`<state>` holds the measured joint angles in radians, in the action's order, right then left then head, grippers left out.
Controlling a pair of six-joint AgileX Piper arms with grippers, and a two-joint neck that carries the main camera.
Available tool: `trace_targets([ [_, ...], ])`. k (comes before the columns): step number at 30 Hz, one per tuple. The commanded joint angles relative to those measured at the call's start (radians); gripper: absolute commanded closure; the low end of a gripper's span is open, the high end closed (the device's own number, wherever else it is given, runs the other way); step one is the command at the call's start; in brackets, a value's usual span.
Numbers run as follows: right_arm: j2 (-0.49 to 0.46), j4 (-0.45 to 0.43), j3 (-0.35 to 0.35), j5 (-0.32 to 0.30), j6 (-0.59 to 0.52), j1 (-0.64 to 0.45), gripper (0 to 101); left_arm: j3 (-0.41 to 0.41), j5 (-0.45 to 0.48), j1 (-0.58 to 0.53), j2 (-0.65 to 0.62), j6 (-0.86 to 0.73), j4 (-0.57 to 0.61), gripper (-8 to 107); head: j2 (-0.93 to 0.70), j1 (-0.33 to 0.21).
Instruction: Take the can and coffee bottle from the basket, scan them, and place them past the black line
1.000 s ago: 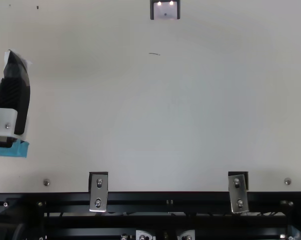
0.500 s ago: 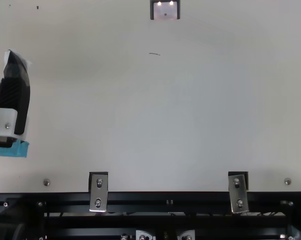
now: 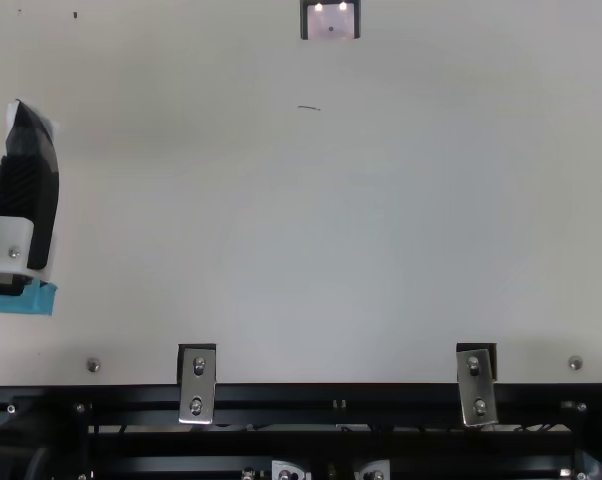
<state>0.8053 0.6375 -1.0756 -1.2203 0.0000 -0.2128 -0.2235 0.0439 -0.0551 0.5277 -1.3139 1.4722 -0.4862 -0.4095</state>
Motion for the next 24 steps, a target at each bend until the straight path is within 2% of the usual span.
trace_targets([
  [1,0.0,0.0,0.0,0.0,0.0,0.0,0,-0.02,-0.023,-0.001,0.021,0.064,-0.067,9,-0.011,-0.027],
  [5,0.0,0.0,0.0,0.0,0.0,0.0,0,-0.097,-0.083,0.008,0.097,0.14,-0.151,9,-0.011,-0.027],
  [10,0.0,0.0,0.0,0.0,0.0,0.0,0,-0.245,-0.11,0.077,0.246,0.219,-0.262,9,-0.011,-0.027],
  [14,0.0,0.0,0.0,0.0,0.0,0.0,0,-0.389,-0.047,0.198,0.369,0.273,-0.355,9,-0.011,-0.027],
  [24,0.0,0.0,0.0,0.0,0.0,0.0,0,-0.736,0.199,0.502,0.679,0.394,-0.538,9,-0.011,-0.027],
])
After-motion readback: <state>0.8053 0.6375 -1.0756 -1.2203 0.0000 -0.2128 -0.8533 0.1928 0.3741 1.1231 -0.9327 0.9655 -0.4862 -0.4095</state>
